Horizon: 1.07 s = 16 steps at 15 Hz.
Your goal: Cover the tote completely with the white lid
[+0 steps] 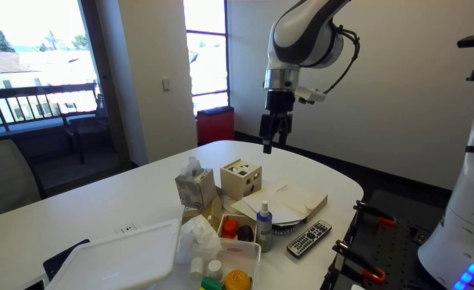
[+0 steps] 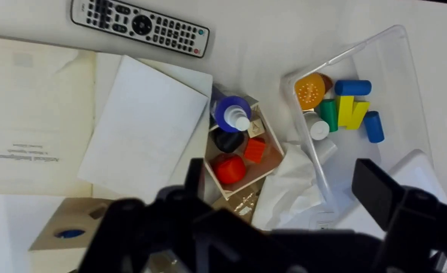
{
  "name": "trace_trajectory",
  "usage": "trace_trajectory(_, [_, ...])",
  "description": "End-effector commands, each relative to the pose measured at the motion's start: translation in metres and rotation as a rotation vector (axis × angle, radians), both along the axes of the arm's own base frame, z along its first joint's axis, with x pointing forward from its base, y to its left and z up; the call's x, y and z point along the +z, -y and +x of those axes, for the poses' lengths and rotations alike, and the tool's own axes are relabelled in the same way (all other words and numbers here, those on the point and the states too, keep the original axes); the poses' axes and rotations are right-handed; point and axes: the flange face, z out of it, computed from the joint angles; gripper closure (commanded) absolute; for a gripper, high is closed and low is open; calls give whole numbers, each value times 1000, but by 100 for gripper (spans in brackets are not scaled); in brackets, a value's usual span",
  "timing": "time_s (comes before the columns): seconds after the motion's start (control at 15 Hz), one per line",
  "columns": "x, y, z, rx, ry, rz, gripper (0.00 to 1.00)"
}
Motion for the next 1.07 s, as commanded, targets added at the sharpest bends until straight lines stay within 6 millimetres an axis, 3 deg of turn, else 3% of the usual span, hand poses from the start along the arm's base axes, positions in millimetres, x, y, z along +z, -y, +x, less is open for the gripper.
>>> trace_trajectory(0.0, [-42,-85,6,31,102,-29,0])
trace_trajectory(0.2, [-83,-165,6,106,211,-35,0])
trace_trajectory(0.33, [-110,-206,3,159,263,-29,0])
trace_trajectory(0.53, [-130,-242,5,244,362,-42,0])
trace_trajectory(1.0, [-164,-304,50,318,518,-61,0])
